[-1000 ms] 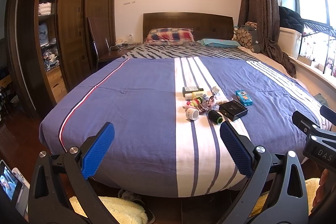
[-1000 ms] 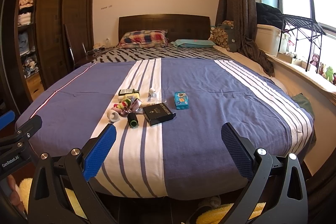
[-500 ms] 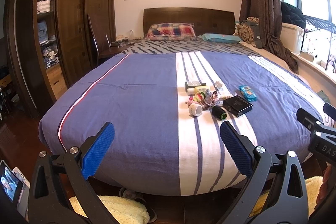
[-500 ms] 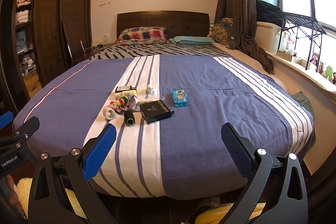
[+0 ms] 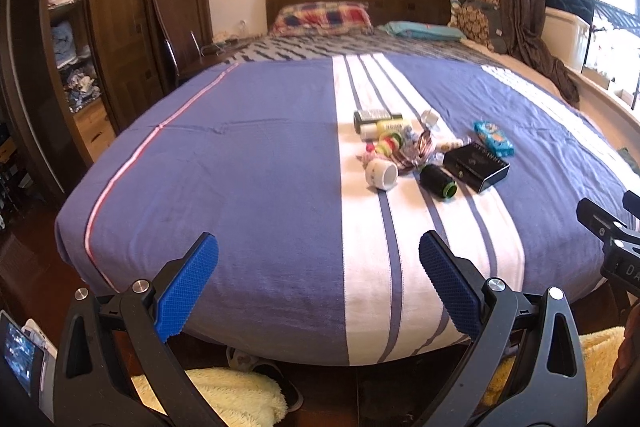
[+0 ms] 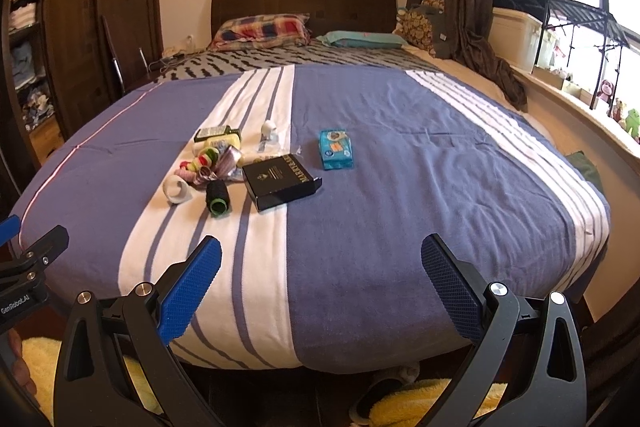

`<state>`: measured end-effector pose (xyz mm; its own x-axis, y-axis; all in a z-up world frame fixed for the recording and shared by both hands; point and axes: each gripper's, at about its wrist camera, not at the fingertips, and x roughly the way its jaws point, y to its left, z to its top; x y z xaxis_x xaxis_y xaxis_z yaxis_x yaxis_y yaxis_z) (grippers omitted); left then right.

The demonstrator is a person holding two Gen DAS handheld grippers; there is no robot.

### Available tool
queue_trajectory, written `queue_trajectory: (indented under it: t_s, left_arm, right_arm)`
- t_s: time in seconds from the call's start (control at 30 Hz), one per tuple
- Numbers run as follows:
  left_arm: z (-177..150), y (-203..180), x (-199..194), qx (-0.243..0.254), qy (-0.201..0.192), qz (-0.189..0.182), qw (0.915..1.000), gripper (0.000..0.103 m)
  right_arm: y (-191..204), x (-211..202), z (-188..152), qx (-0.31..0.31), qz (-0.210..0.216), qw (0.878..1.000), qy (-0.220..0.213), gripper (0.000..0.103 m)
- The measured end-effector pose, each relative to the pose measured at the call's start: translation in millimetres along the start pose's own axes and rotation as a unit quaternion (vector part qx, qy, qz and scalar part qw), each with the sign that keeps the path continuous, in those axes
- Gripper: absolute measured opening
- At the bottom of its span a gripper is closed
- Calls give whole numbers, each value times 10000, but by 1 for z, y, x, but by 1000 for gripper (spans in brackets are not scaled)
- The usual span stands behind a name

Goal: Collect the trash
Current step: 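Grasp the white tape roll with the left tool while the right tool grasps the black MARRY&ARD box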

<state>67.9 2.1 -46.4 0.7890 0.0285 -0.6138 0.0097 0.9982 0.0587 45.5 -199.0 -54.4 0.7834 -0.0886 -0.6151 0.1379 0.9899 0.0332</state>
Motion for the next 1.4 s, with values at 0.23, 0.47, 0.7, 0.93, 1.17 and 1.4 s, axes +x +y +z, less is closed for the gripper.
queue_trajectory:
  t_s: [0.23,0.47,0.7,0.93,1.17,1.4]
  left_arm:
    - [9,-2,47,-6,227,-195,9996,95]
    - [25,-20,89,168,452,-450,9978,94]
    - [30,-25,125,203,685,-606,9956,89]
    - [32,-34,149,343,854,-680,9934,84]
    - [41,-38,173,350,954,-857,9911,78]
    - [48,-36,191,246,974,-1122,9886,48]
  right_arm:
    - [-4,41,8,30,179,9998,85,100]
    - [1,87,26,-216,185,9990,351,100]
    - [4,126,29,-352,587,9960,582,100]
    - [16,151,32,-604,603,9936,739,100]
    - [22,177,39,-643,710,9918,844,100]
    - [26,181,41,-690,797,9916,752,80]
